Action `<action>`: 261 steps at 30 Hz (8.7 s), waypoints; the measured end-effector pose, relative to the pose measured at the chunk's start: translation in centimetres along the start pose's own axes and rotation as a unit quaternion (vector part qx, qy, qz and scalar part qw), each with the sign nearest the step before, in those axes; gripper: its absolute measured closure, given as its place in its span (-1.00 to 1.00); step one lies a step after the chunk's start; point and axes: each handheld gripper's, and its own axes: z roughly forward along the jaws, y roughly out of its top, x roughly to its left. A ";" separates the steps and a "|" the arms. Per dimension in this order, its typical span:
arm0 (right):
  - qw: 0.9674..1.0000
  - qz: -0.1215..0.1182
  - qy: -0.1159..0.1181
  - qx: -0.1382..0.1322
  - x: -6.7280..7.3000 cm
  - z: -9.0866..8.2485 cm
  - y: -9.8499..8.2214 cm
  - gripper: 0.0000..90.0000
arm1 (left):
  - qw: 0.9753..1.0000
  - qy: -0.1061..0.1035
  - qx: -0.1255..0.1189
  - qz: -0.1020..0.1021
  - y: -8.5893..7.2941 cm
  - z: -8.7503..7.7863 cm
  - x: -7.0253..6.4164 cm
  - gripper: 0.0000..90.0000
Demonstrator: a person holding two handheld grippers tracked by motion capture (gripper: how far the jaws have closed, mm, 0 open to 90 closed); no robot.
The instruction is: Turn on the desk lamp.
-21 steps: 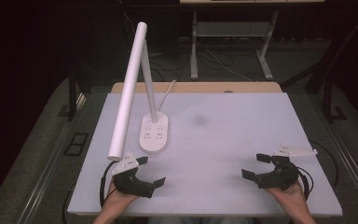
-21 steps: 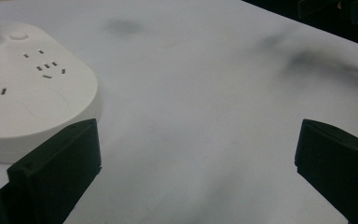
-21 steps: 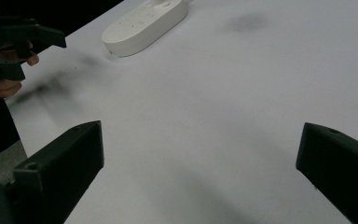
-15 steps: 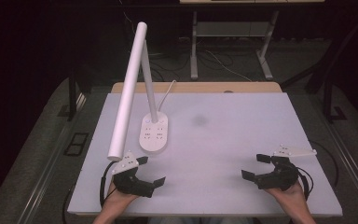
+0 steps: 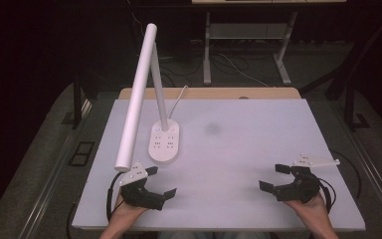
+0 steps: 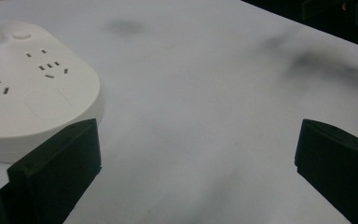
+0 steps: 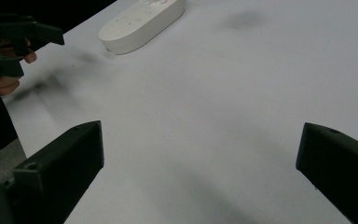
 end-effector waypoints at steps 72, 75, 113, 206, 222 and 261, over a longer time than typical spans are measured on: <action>0.993 -0.079 0.042 0.076 1.9 7.3 11.7 -0.99 | 1.000 0.012 -0.007 -0.015 -0.1 -0.3 0.5 -1.00; 0.993 -0.082 0.045 0.076 2.0 7.7 12.2 -0.99 | 1.000 0.012 -0.008 -0.016 -0.1 -0.3 0.4 -1.00; 0.988 -0.084 0.093 0.086 4.3 15.9 17.4 -0.99 | 1.000 0.011 -0.007 -0.014 -0.1 -0.4 0.5 -1.00; 0.995 0.005 0.085 0.057 2.3 30.5 16.7 0.99 | 1.000 0.009 -0.018 -0.010 0.2 -0.5 0.7 -1.00; 0.994 0.015 0.093 0.062 2.5 31.4 15.7 0.99 | 1.000 0.008 -0.017 -0.010 0.1 -0.5 0.6 -1.00; 0.996 0.001 0.079 0.048 2.0 27.0 17.7 0.99 | 1.000 0.005 -0.014 -0.007 0.1 -0.3 0.6 -1.00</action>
